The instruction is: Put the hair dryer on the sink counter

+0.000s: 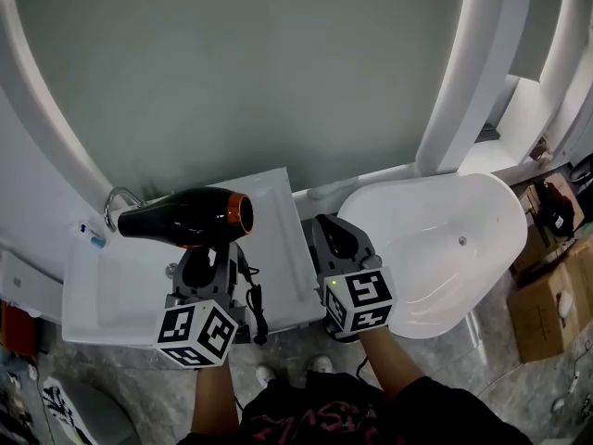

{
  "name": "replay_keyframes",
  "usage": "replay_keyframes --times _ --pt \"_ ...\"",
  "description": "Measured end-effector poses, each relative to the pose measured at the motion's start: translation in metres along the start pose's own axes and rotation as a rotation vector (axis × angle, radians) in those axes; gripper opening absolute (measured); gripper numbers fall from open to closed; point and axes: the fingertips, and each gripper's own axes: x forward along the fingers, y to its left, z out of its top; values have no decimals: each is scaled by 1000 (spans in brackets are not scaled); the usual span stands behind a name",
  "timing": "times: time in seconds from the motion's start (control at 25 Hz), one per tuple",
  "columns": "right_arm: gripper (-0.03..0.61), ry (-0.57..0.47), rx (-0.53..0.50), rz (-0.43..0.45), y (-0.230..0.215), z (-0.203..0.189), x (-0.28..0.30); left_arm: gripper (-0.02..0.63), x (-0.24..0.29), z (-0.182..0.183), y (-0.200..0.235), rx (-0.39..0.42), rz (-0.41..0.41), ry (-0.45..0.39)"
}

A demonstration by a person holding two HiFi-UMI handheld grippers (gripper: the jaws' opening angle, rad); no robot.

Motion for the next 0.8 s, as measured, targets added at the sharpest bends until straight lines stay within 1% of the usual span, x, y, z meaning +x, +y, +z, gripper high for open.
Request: replay_keyframes --times 0.44,0.8 --pt "21 56 21 -29 -19 -30 7 172 40 -29 18 -50 15 61" --pt "22 91 45 -59 -35 -49 34 170 85 -59 42 -107 19 135"
